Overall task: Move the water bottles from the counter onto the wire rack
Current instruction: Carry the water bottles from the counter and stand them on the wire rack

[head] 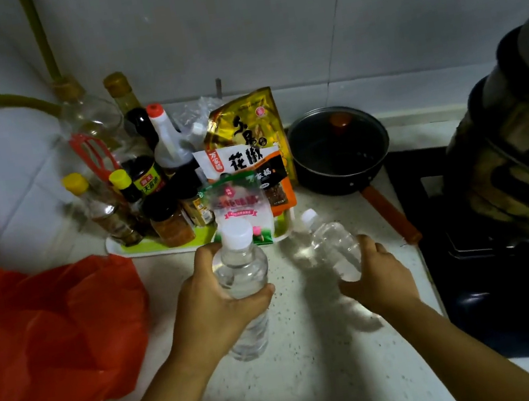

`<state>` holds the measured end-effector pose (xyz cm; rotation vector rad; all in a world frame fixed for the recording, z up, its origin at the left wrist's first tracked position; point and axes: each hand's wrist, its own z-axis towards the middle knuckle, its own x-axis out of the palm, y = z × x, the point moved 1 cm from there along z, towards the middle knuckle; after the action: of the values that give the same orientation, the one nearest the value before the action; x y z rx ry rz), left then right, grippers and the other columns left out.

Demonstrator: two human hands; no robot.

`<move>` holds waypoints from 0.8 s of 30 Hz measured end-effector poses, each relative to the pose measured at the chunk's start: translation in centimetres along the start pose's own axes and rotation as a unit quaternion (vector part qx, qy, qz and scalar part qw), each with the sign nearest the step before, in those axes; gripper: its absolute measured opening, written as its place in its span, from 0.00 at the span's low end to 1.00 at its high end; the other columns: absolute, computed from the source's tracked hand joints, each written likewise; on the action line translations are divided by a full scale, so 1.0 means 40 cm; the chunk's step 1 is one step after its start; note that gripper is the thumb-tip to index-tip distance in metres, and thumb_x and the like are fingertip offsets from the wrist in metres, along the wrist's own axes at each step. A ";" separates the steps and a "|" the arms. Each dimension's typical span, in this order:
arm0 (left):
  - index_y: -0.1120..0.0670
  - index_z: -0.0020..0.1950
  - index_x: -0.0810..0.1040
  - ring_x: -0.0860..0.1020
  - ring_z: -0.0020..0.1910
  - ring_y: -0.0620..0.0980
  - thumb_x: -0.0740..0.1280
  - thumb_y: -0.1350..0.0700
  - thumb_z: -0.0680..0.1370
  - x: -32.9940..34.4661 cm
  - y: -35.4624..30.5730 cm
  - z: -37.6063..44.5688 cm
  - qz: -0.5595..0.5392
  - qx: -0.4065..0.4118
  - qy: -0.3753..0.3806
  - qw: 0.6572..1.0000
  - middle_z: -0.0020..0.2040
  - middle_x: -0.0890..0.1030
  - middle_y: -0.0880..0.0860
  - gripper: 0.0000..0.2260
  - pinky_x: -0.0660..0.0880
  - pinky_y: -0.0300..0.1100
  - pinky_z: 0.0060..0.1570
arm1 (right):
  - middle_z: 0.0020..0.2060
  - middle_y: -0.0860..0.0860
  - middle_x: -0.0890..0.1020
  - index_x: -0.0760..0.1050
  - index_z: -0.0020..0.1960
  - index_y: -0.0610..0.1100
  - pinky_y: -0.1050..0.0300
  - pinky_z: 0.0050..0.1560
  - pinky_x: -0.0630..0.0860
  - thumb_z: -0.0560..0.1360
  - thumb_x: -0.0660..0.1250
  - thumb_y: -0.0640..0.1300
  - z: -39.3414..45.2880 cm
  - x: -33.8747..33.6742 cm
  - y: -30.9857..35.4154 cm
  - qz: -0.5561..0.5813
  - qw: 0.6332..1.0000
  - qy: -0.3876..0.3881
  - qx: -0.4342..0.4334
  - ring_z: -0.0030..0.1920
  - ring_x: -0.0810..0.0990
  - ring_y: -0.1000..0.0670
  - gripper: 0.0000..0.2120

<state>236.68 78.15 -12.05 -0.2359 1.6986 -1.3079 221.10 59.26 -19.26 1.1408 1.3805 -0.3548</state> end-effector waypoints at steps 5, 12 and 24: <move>0.36 0.47 0.67 0.79 0.41 0.38 0.72 0.36 0.52 0.019 -0.032 0.013 -0.011 0.025 0.046 0.999 0.42 0.79 0.38 0.27 0.76 0.40 0.38 | 0.50 0.54 0.77 0.63 0.63 0.52 0.59 0.40 0.72 0.60 0.76 0.50 -0.120 -0.102 0.010 0.184 0.978 -0.101 0.010 0.45 0.78 0.51 0.35; 0.39 0.57 0.68 0.79 0.46 0.37 0.74 0.38 0.53 0.167 -0.176 -0.031 -0.033 0.125 0.215 0.968 0.50 0.79 0.39 0.35 0.75 0.38 0.43 | 0.40 0.56 0.80 0.64 0.51 0.56 0.70 0.30 0.72 0.59 0.77 0.44 -0.367 -0.243 -0.097 0.309 0.919 -0.220 0.108 0.38 0.80 0.59 0.28; 0.31 0.50 0.66 0.78 0.45 0.36 0.76 0.41 0.56 0.575 -0.501 -0.448 -0.016 0.246 0.433 0.867 0.45 0.78 0.33 0.28 0.72 0.34 0.39 | 0.40 0.72 0.78 0.66 0.45 0.58 0.76 0.28 0.69 0.54 0.74 0.48 -0.877 -0.342 -0.518 0.386 0.781 -0.399 0.286 0.37 0.78 0.66 0.24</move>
<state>203.35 66.89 -8.40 0.7372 1.9639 -1.9912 181.37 71.78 -8.68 1.6704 -0.0280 -0.5770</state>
